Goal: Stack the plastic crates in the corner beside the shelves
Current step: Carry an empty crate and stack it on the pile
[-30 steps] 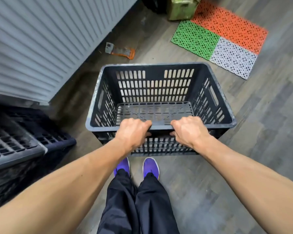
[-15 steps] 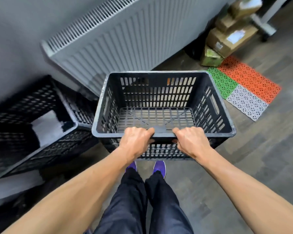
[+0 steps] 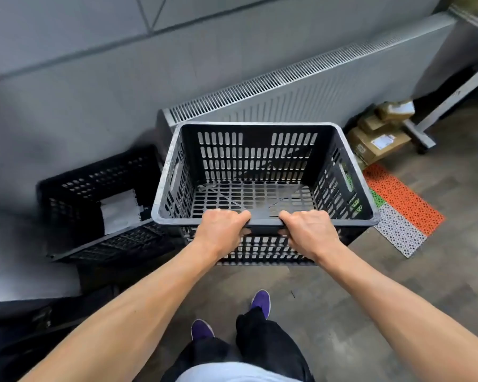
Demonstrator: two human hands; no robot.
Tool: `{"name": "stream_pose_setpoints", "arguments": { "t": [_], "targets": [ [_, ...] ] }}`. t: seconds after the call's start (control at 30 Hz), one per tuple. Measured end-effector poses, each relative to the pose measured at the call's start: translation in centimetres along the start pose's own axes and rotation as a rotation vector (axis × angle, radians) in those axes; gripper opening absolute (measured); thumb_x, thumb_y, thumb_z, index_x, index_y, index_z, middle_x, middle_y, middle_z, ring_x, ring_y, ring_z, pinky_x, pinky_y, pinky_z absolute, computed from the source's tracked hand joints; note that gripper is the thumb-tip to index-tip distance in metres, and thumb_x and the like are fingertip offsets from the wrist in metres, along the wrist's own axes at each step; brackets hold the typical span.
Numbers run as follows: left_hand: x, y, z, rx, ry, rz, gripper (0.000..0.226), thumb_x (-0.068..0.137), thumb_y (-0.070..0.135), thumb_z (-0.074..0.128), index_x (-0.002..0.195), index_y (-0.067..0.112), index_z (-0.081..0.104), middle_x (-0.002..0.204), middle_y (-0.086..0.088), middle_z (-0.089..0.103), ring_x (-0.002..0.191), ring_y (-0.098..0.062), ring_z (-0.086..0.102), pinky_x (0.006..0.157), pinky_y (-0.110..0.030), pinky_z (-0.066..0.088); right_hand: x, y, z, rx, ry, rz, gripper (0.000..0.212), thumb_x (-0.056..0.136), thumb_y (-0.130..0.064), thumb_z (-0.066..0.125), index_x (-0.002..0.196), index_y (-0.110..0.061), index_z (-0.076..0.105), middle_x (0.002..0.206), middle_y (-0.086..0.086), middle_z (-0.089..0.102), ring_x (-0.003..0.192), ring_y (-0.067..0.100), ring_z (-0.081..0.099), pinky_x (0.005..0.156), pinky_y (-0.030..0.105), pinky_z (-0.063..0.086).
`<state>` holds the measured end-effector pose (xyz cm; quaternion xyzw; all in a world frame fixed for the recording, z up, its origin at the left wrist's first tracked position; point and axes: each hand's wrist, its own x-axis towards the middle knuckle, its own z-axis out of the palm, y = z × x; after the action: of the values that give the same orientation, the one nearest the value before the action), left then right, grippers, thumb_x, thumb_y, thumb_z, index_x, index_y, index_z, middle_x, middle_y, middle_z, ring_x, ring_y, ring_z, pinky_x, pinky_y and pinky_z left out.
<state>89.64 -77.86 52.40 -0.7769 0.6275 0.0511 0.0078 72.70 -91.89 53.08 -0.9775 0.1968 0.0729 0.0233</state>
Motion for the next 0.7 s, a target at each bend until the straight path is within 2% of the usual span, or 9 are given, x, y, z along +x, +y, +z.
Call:
{"name": "stream_pose_setpoints", "arguments": {
  "t": [0.1, 0.27, 0.4, 0.57, 0.7],
  "targets": [
    [-2.4, -1.7, -1.2, -0.004, 0.035, -0.022, 0.024, 0.097, 0.045, 0.046, 0.095, 0.022, 0.051, 0.082, 0.004, 0.070, 0.076, -0.024, 0.067, 0.057, -0.031, 0.037, 0.1, -2.6, -1.8, -0.011, 0.030, -0.024, 0.021, 0.088, -0.033, 0.050, 0.104, -0.019, 0.050, 0.094, 0.003, 0.071, 0.087, 0.031, 0.068, 0.064, 0.034, 0.040],
    [-7.3, -5.2, -2.6, 0.008, 0.084, -0.065, 0.024, 0.096, 0.045, 0.050, 0.090, 0.022, 0.051, 0.077, 0.004, 0.069, 0.072, -0.024, 0.067, 0.056, -0.030, 0.041, 0.7, -8.2, -4.1, -0.018, 0.096, -0.083, 0.023, 0.094, -0.041, 0.051, 0.101, -0.019, 0.052, 0.091, 0.000, 0.072, 0.084, 0.027, 0.069, 0.064, 0.033, 0.037],
    [-11.4, -7.8, -3.5, 0.031, 0.106, -0.123, 0.024, 0.094, 0.046, 0.051, 0.093, 0.022, 0.053, 0.083, 0.003, 0.071, 0.079, -0.024, 0.068, 0.056, -0.030, 0.034, 1.3, -12.9, -5.2, -0.020, 0.110, -0.115, 0.024, 0.094, -0.042, 0.053, 0.101, -0.019, 0.053, 0.089, -0.002, 0.072, 0.081, 0.024, 0.069, 0.065, 0.033, 0.043],
    [-16.8, -11.4, -4.1, 0.046, 0.123, -0.209, 0.026, 0.093, 0.047, 0.052, 0.096, 0.021, 0.053, 0.085, 0.002, 0.072, 0.080, -0.024, 0.068, 0.061, -0.032, 0.045, 2.5, -19.0, -5.8, -0.045, 0.123, -0.178, 0.025, 0.095, -0.041, 0.053, 0.105, -0.019, 0.051, 0.088, -0.001, 0.072, 0.078, 0.025, 0.069, 0.065, 0.034, 0.046],
    [-19.9, -13.8, -4.8, 0.078, 0.154, -0.277, 0.025, 0.094, 0.047, 0.052, 0.097, 0.023, 0.054, 0.085, 0.003, 0.071, 0.079, -0.022, 0.068, 0.059, -0.031, 0.039, 4.1, -22.7, -6.5, -0.049, 0.157, -0.226, 0.025, 0.094, -0.041, 0.054, 0.106, -0.020, 0.051, 0.087, -0.001, 0.072, 0.078, 0.026, 0.070, 0.065, 0.035, 0.049]
  ]
}}
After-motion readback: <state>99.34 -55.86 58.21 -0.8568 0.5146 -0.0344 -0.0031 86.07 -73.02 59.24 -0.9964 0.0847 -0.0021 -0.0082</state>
